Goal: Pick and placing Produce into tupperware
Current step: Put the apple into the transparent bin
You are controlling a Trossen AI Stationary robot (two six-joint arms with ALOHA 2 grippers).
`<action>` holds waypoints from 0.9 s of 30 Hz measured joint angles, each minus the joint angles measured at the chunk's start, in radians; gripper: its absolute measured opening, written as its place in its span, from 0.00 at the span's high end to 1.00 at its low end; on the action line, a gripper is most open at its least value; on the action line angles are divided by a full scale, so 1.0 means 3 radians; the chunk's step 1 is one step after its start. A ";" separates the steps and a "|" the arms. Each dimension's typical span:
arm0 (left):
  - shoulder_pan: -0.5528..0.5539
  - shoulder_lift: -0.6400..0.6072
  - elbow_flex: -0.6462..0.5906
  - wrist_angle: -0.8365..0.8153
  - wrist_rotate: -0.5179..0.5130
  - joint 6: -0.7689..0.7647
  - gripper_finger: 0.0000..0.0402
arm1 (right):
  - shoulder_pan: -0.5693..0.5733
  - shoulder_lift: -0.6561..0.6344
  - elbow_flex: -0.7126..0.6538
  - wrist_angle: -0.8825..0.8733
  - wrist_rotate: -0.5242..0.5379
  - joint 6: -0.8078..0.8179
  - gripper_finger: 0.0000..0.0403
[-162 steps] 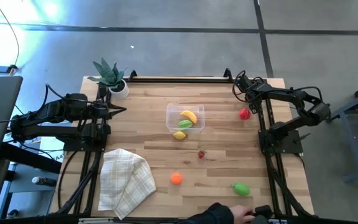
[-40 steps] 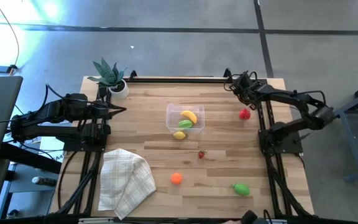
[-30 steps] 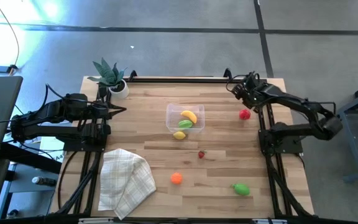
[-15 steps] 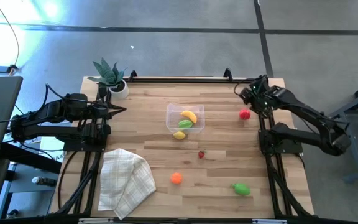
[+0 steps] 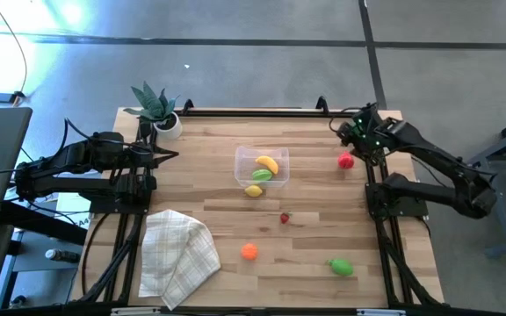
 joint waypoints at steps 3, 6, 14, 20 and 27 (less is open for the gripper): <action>0.0000 0.0001 0.0000 0.0000 0.0000 0.0001 1.00 | 0.0184 0.0107 0.0287 -0.0194 0.0251 0.0057 0.45; 0.0000 0.0001 0.0000 0.0000 0.0000 0.0001 1.00 | 0.0342 0.0334 0.0629 -0.0599 0.0543 0.0051 0.45; 0.0001 0.0001 0.0000 0.0001 -0.0001 0.0001 1.00 | 0.0456 0.1155 0.1127 -0.1327 0.0906 -0.0214 0.45; 0.0000 0.0001 0.0000 0.0000 -0.0001 0.0001 1.00 | 0.0439 0.1381 0.0910 -0.1103 0.0801 -0.0206 0.43; 0.0001 0.0000 0.0000 -0.0001 -0.0001 0.0001 1.00 | 0.0468 0.1130 0.0537 -0.0587 0.0720 -0.0175 0.33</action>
